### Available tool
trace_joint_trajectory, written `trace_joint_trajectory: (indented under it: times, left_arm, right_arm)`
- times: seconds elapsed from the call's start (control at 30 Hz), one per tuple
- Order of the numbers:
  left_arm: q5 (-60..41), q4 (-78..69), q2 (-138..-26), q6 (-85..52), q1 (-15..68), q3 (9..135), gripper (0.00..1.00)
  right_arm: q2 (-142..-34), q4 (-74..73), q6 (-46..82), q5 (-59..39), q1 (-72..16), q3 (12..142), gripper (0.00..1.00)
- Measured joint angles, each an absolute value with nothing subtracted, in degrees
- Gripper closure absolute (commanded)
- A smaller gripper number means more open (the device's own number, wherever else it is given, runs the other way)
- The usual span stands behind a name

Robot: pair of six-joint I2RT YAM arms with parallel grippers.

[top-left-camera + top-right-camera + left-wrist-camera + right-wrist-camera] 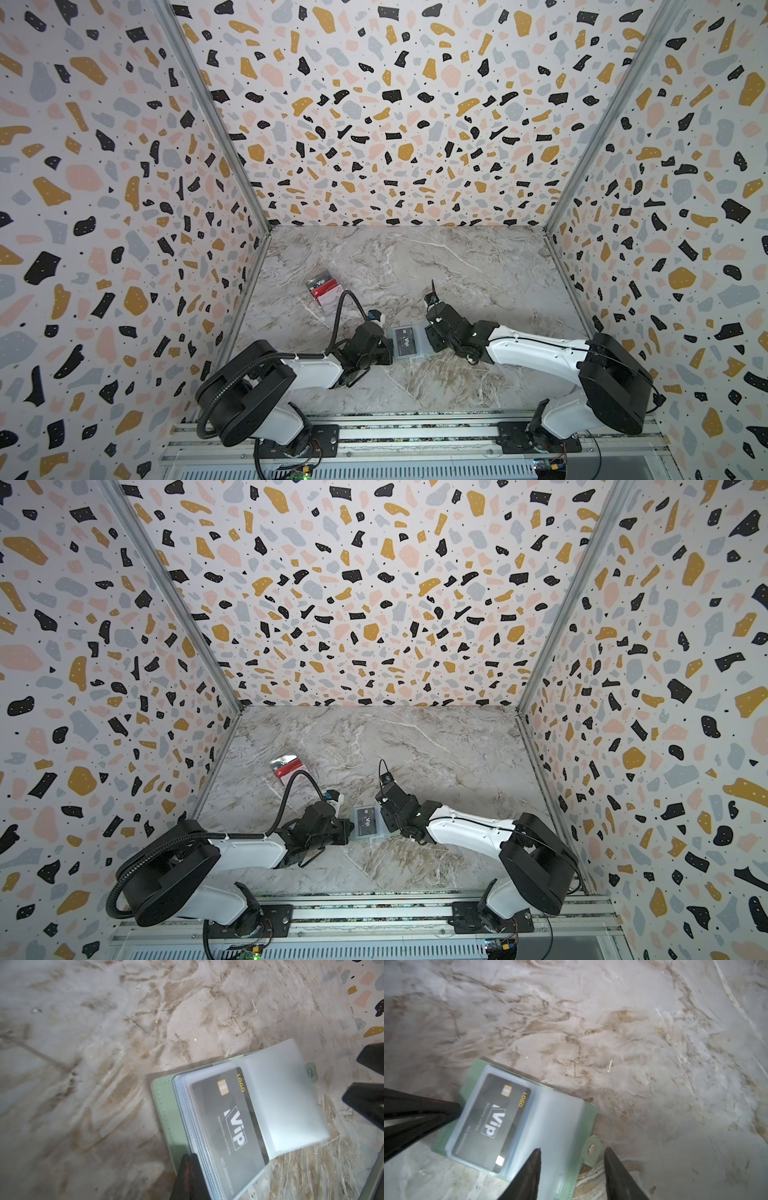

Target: Take the credit cards out of the card holder

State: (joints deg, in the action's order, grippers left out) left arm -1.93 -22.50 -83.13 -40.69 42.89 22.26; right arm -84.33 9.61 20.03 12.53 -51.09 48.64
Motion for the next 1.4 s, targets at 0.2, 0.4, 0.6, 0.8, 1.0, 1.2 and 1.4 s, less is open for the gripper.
trace_joint_trajectory:
  times: [0.2, 0.4, 0.6, 0.8, 1.0, 1.2, 1.4]
  left_arm:
    - [-1.8, -22.5, -83.1, -40.6, 43.0, 22.3, 1.00]
    - [-1.4, -22.5, -83.1, -40.3, 43.2, 22.3, 1.00]
    - [-1.3, -22.5, -83.1, -40.0, 43.2, 22.3, 1.00]
    - [-1.2, -22.4, -83.1, -39.7, 43.2, 22.3, 1.00]
    - [-1.1, -22.4, -83.2, -39.6, 43.3, 22.3, 1.00]
    - [-1.0, -22.5, -83.2, -39.6, 43.3, 22.3, 1.00]
    - [-0.8, -22.5, -83.3, -39.6, 43.5, 22.3, 1.00]
  right_arm:
    - [-84.9, 7.8, 20.8, -2.5, -46.9, 50.1, 0.52]
    - [-89.9, 4.2, 23.3, -14.9, -43.5, 50.1, 0.56]
    - [-95.2, 2.6, 25.2, -20.7, -41.6, 50.1, 0.59]
    - [-97.2, -0.1, 26.9, -24.9, -40.4, 49.8, 0.61]
    - [-99.9, -2.3, 28.2, -28.0, -40.0, 49.6, 0.63]
    - [-101.0, -3.4, 29.2, -30.2, -39.4, 49.5, 0.68]
    - [-101.0, -6.3, 30.5, -34.3, -38.7, 48.0, 0.71]
